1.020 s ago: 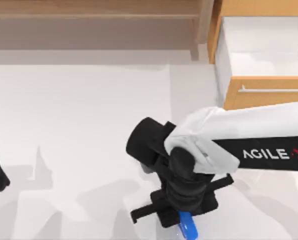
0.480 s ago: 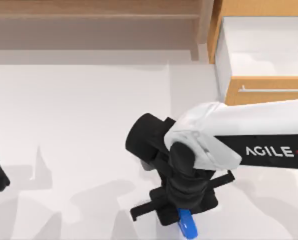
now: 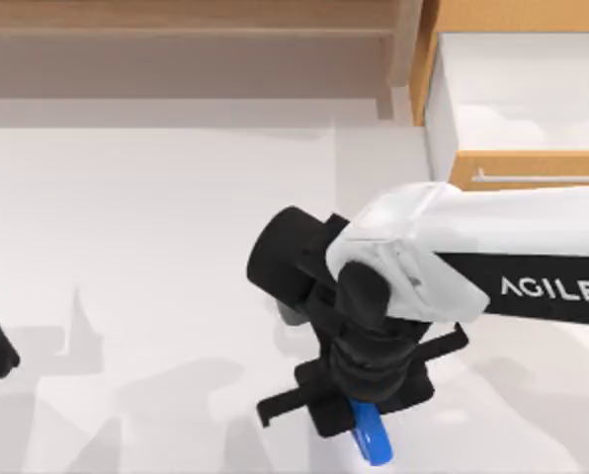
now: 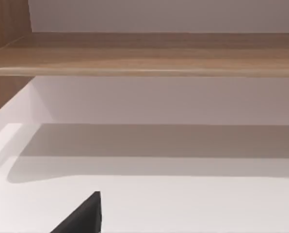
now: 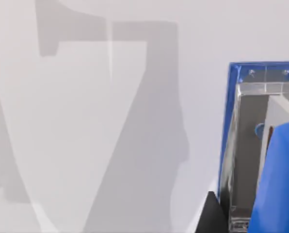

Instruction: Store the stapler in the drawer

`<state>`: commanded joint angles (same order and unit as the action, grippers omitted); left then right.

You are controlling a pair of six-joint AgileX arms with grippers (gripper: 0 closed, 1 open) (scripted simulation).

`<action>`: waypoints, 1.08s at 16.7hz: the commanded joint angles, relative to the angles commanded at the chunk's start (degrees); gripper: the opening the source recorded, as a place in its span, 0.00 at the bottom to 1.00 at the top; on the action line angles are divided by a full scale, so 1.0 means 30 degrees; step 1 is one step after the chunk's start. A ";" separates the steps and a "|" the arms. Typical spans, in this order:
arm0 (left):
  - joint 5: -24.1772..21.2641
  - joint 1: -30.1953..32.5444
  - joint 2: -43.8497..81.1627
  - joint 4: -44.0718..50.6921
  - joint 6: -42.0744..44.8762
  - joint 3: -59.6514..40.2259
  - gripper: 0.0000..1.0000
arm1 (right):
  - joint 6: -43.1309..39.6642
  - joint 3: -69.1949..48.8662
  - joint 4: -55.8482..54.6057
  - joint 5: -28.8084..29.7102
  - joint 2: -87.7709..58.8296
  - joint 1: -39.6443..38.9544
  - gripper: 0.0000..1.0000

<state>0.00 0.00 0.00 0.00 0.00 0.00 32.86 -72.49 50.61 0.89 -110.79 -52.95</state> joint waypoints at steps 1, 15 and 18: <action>0.0000 0.0000 0.0000 0.0000 0.0000 0.0000 1.00 | -0.0140 -0.0191 0.0092 0.0122 0.0096 0.0120 0.00; 0.0000 0.0000 0.0000 0.0000 0.0000 0.0000 1.00 | -0.5856 -1.7368 0.6477 0.3694 -0.3032 0.9602 0.00; 0.0000 0.0000 0.0000 0.0000 0.0000 0.0000 1.00 | -0.6913 -1.9046 0.7110 0.3352 -0.3827 1.0858 0.00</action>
<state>0.00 0.00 0.00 0.00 0.00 0.00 12.12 -129.63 71.94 10.94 -122.27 -20.38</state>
